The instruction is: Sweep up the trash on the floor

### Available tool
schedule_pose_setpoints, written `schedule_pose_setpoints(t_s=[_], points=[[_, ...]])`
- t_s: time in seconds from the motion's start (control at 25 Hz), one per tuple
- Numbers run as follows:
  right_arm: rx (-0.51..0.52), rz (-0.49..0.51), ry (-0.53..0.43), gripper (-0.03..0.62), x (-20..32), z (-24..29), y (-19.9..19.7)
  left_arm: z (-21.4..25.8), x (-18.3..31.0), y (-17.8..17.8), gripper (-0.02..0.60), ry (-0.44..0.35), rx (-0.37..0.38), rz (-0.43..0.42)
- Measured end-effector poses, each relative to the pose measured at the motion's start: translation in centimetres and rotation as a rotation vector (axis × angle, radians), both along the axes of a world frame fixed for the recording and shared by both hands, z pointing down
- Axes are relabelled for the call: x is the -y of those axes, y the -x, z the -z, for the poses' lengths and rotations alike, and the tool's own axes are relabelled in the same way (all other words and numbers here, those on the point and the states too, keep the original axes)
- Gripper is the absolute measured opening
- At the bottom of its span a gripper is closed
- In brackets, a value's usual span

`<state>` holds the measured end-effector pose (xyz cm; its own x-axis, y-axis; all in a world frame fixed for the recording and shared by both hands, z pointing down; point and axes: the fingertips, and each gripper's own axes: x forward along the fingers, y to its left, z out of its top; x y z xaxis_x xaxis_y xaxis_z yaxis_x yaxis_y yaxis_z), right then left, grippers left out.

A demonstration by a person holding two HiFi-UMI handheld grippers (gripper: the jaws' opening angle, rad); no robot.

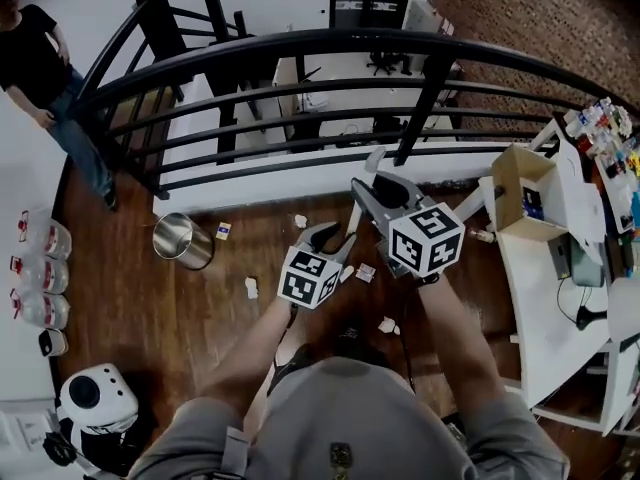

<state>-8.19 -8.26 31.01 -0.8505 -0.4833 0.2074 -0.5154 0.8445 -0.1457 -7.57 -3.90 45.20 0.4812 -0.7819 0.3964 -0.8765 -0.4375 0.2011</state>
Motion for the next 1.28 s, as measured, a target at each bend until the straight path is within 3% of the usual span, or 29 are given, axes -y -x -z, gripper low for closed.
schedule_pose_setpoints(t_s=[0.08, 0.2, 0.48, 0.8, 1.0, 1.28], points=[[-0.003, -0.04, -0.015, 0.101, -2.6, 0.9, -0.7, 0.0, -1.7, -1.5, 0.195, -0.007, -0.019, -0.071], [-0.005, -0.116, -0.043, 0.101, -6.6, 2.7, -1.3, 0.4, -4.1, -2.5, 0.21, -0.017, -0.038, -0.158], [0.006, -0.331, -0.071, 0.101, -12.5, 5.5, -5.9, 1.8, -8.6, -7.1, 0.115, -0.08, -0.062, -0.367], [0.005, -0.523, -0.075, 0.101, -17.9, 6.4, -12.8, 2.9, -13.0, -12.9, 0.118, -0.115, -0.059, -0.582], [0.017, -0.621, -0.057, 0.101, -21.0, 5.2, -18.1, 1.8, -16.2, -18.0, 0.118, -0.095, -0.024, -0.742], [0.054, -0.754, -0.029, 0.101, -26.1, 3.8, -28.7, 0.4, -21.2, -27.8, 0.116, -0.069, 0.039, -0.942]])
